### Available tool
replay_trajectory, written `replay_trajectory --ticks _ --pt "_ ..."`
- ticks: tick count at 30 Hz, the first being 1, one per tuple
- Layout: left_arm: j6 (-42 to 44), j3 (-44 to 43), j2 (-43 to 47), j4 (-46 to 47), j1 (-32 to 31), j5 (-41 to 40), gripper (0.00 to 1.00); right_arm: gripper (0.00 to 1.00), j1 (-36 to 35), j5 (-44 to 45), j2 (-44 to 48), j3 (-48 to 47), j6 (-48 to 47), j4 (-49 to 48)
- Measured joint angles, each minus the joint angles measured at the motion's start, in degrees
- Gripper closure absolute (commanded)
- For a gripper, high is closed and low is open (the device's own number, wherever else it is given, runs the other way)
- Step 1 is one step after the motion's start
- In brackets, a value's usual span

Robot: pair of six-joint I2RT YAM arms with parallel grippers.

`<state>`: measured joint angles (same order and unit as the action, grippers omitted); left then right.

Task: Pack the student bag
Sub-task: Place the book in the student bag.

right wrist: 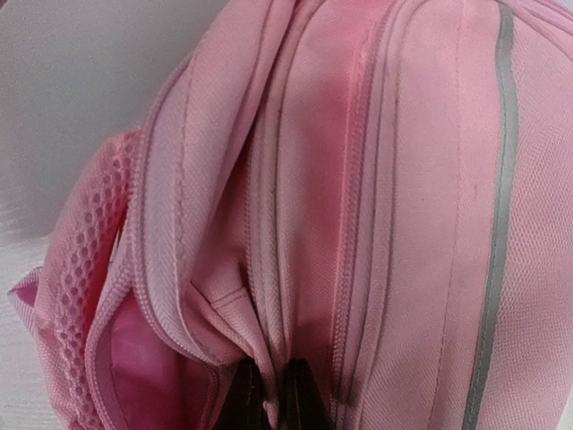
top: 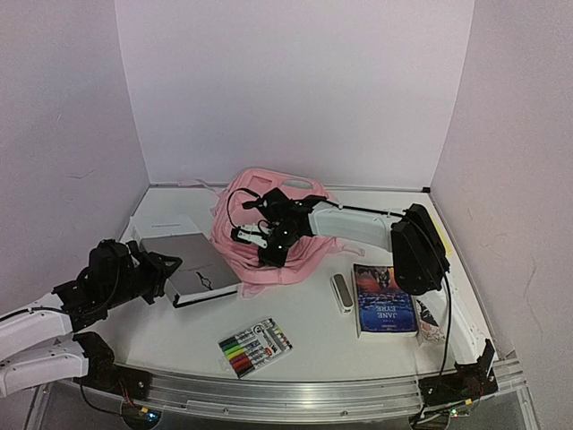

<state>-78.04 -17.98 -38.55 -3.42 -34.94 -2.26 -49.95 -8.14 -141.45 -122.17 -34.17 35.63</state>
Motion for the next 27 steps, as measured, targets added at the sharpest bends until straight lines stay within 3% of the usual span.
replay_trajectory --ticks 9,15,20,27 --pt "0.2 0.6 3.0 -0.2 0.0 1.2 0.89 1.00 0.6 -4.2 0.1 -6.0 7.8 5.2" --pt "0.3 1.5 3.1 4.8 0.0 5.5 0.90 1.00 2.4 -9.6 0.2 -14.4 17.5 6.9" --pt "0.2 1.5 -1.4 9.3 0.0 9.6 0.90 1.00 5.4 -14.3 0.3 -20.2 27.0 5.6" --pt "-0.4 1.5 -12.2 19.9 0.0 13.5 0.93 1.00 9.2 -20.4 1.5 -20.2 36.8 0.5"
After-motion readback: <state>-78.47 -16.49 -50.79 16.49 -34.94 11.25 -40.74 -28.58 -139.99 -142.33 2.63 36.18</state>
